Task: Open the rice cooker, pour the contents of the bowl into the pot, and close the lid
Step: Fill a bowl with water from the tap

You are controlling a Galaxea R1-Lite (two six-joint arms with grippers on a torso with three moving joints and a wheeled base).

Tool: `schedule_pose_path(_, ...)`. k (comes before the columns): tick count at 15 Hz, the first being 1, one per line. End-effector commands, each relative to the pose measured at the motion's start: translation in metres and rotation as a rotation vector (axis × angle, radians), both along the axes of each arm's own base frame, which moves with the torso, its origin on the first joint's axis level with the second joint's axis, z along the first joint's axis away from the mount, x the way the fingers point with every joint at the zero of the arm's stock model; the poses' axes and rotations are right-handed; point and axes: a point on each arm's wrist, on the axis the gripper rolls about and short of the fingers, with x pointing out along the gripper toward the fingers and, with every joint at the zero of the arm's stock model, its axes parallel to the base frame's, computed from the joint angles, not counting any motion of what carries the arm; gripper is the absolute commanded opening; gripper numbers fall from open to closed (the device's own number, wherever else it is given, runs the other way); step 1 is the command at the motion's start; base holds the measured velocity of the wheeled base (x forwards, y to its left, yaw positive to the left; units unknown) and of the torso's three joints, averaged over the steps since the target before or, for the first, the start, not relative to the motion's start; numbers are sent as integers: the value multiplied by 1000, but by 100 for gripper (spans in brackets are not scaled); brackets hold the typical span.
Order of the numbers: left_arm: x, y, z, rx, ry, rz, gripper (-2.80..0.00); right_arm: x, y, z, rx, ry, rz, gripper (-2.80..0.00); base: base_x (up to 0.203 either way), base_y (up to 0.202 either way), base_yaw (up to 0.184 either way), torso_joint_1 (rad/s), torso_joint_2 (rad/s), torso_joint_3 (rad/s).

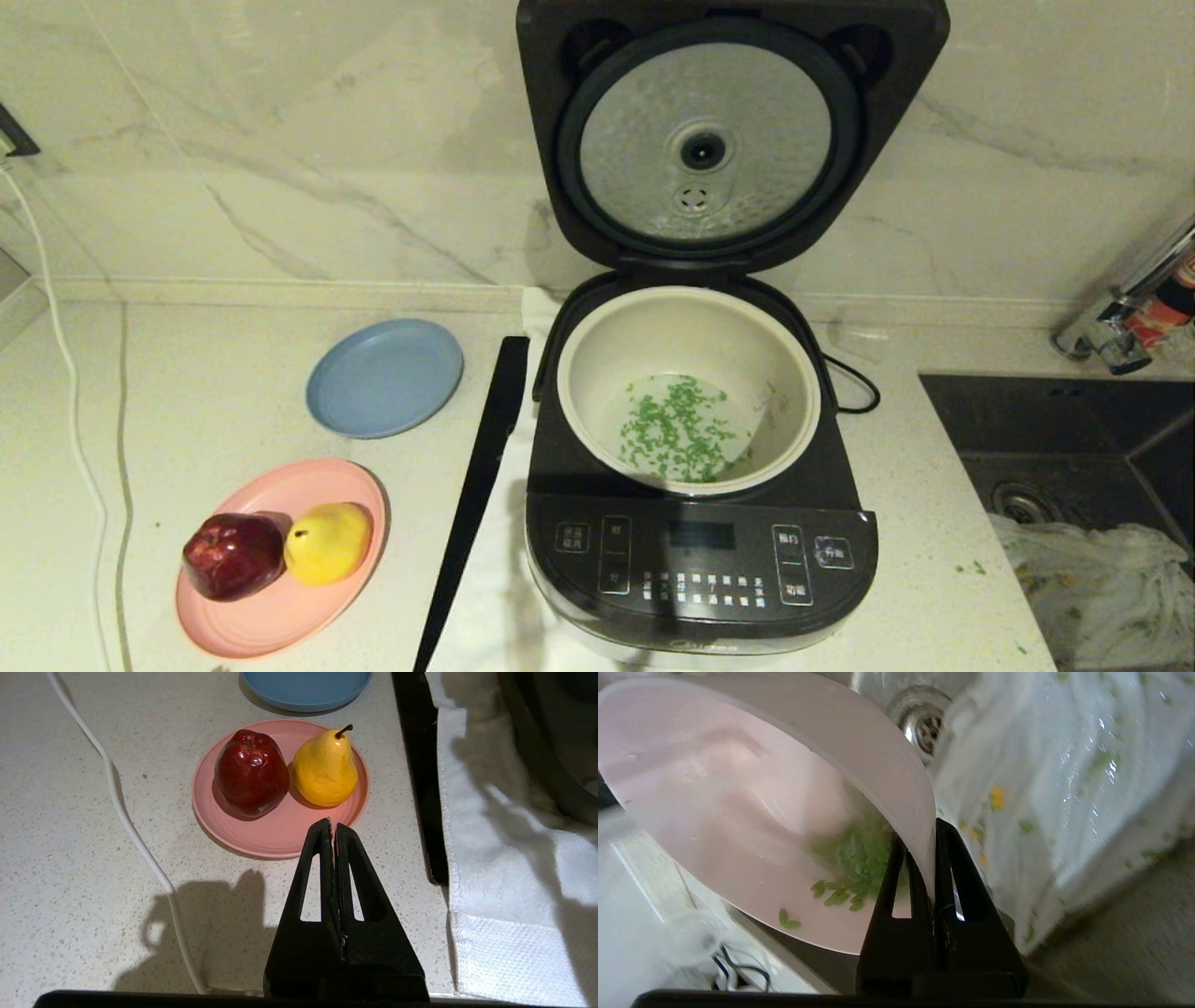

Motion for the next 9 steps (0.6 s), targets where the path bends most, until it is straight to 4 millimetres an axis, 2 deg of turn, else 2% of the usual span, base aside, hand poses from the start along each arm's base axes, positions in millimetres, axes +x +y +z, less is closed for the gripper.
schedule_pose_path(1,0,0,0,0,0,0,-280,4,-1,-1,4,-15,-13,-280,0,0,0,0,0,0)
schedule_pose_path(9,0,0,0,0,-1,0,-280,4,4,3,16,-8,-8,-280,0,0,0,0,0,0)
